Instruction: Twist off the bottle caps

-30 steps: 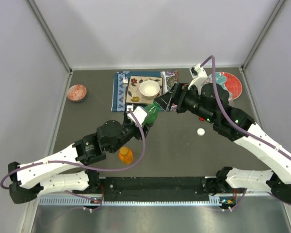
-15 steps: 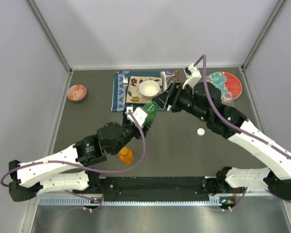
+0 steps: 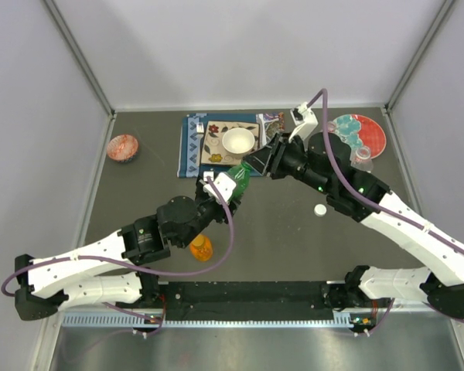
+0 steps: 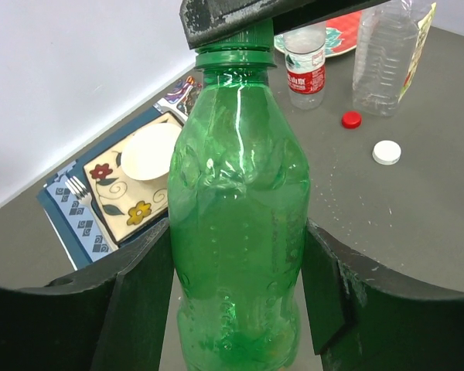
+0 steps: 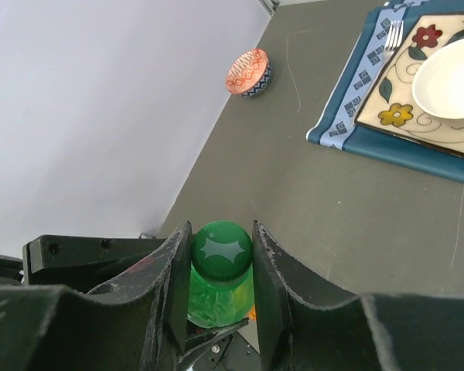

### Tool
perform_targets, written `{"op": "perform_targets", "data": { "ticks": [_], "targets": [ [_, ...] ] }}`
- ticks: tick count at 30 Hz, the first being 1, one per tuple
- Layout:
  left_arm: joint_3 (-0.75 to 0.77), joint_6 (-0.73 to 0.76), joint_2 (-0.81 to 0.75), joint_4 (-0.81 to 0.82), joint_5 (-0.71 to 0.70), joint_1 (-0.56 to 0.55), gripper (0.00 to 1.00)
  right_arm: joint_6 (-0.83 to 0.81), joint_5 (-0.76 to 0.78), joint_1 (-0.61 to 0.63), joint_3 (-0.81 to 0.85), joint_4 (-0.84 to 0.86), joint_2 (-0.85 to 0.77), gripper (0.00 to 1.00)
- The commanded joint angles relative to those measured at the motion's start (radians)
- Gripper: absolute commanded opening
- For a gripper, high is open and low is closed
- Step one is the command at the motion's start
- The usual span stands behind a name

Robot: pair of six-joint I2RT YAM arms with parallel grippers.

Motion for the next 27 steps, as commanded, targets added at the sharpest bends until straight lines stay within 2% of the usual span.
{"op": "perform_targets", "data": {
  "ticks": [1,3,4,7,8,10,11,12,13,14,15,18,22,27],
  "targets": [
    [0.005,0.008,-0.005,0.092,0.001,-0.007,0.25,-0.011,-0.04,0.008,-0.025,0.019,-0.016,0.15],
    [0.005,-0.003,-0.014,0.094,0.027,-0.006,0.24,-0.037,-0.063,0.008,-0.025,0.017,-0.021,0.01],
    [0.007,-0.015,-0.019,0.095,0.042,-0.006,0.25,-0.048,-0.07,0.008,-0.025,0.02,-0.024,0.0],
    [0.013,-0.04,-0.045,0.085,0.183,0.0,0.24,-0.163,-0.16,0.008,0.015,-0.001,-0.019,0.0],
    [0.022,-0.047,-0.06,0.065,0.302,0.014,0.24,-0.196,-0.172,0.008,0.03,-0.047,-0.018,0.0],
    [0.028,-0.083,-0.079,0.057,0.413,0.034,0.24,-0.296,-0.208,0.008,0.053,-0.076,-0.027,0.0],
    [0.033,-0.096,-0.098,0.052,0.467,0.063,0.24,-0.324,-0.252,0.006,0.055,-0.087,-0.038,0.0],
    [0.033,-0.128,-0.109,0.054,0.612,0.083,0.24,-0.377,-0.287,0.003,0.054,-0.09,-0.045,0.0],
    [0.034,-0.15,-0.118,0.057,0.675,0.109,0.24,-0.399,-0.322,0.001,0.055,-0.096,-0.056,0.0],
    [0.037,-0.179,-0.134,0.06,0.734,0.162,0.23,-0.416,-0.393,-0.009,0.057,-0.102,-0.062,0.0],
    [0.037,-0.231,-0.14,0.077,0.882,0.195,0.23,-0.448,-0.433,-0.015,0.06,-0.124,-0.064,0.0],
    [0.03,-0.354,-0.148,0.135,1.135,0.325,0.23,-0.493,-0.543,-0.032,0.067,-0.142,-0.076,0.0],
    [0.014,-0.472,-0.119,0.25,1.34,0.405,0.23,-0.549,-0.66,-0.038,0.052,-0.141,-0.102,0.0],
    [0.008,-0.595,-0.073,0.364,1.484,0.442,0.22,-0.641,-0.824,-0.045,0.031,-0.142,-0.145,0.0]
  ]
}}
